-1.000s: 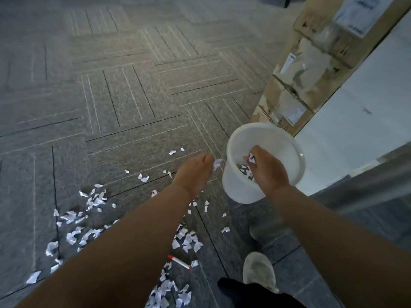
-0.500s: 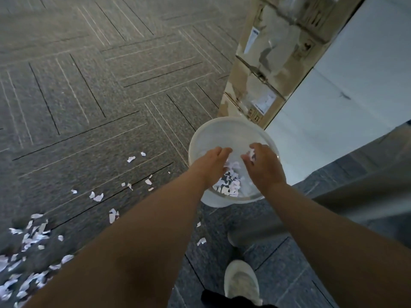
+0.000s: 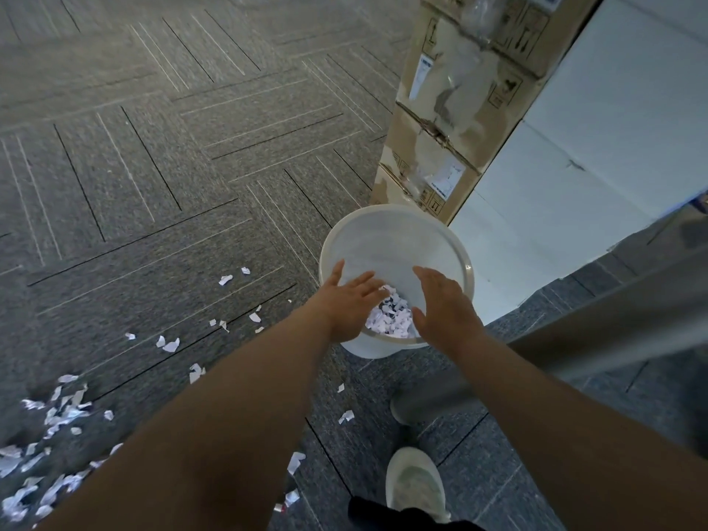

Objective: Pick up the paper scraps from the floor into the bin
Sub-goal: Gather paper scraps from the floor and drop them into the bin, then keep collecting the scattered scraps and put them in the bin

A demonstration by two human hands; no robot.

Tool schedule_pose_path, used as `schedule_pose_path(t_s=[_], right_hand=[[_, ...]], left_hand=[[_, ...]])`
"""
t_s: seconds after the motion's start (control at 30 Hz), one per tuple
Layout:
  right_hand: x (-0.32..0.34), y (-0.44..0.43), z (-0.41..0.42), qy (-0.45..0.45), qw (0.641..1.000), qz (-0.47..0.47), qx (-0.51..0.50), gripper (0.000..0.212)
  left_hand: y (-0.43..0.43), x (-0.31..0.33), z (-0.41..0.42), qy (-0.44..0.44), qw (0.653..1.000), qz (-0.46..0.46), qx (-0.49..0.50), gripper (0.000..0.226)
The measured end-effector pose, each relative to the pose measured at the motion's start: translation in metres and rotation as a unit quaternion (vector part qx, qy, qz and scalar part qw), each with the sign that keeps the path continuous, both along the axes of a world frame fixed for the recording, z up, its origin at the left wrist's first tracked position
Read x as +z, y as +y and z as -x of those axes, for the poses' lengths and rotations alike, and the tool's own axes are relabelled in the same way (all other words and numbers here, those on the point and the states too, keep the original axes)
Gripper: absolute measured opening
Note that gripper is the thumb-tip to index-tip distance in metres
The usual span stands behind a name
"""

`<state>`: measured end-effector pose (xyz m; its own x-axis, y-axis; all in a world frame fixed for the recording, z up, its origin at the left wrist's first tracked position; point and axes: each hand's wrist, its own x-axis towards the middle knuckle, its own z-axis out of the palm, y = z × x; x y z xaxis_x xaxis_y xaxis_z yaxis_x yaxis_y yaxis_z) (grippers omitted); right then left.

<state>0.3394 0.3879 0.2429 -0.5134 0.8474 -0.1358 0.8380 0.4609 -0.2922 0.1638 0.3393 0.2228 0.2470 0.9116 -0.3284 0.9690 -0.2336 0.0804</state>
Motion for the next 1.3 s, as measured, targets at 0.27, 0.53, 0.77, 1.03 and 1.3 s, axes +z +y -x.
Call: schedule_pose_path(t_s=[0.27, 0.53, 0.77, 1.03, 1.3], right_hand=[[0.000, -0.003, -0.006, -0.017, 1.000, -0.004, 0.016, 0.064], [-0.008, -0.006, 0.007, -0.017, 0.999, -0.002, 0.034, 0.060], [-0.016, 0.004, 0.028, -0.002, 0.999, -0.010, 0.039, 0.062], [-0.020, 0.010, 0.038, -0.017, 0.999, 0.002, 0.042, 0.064], [-0.015, 0.003, 0.040, -0.038, 0.998, 0.008, 0.041, 0.064]], left_hand=[[-0.007, -0.021, 0.012, -0.371, 0.749, 0.040, 0.548, 0.062], [-0.002, -0.023, 0.011, -0.517, 0.612, 0.067, 0.595, 0.031], [0.002, -0.032, 0.049, -0.543, 0.544, -0.036, 0.639, 0.028], [0.021, -0.023, 0.081, -0.580, 0.471, -0.089, 0.659, 0.026], [-0.004, -0.021, 0.090, -0.557, 0.543, -0.007, 0.629, 0.056]])
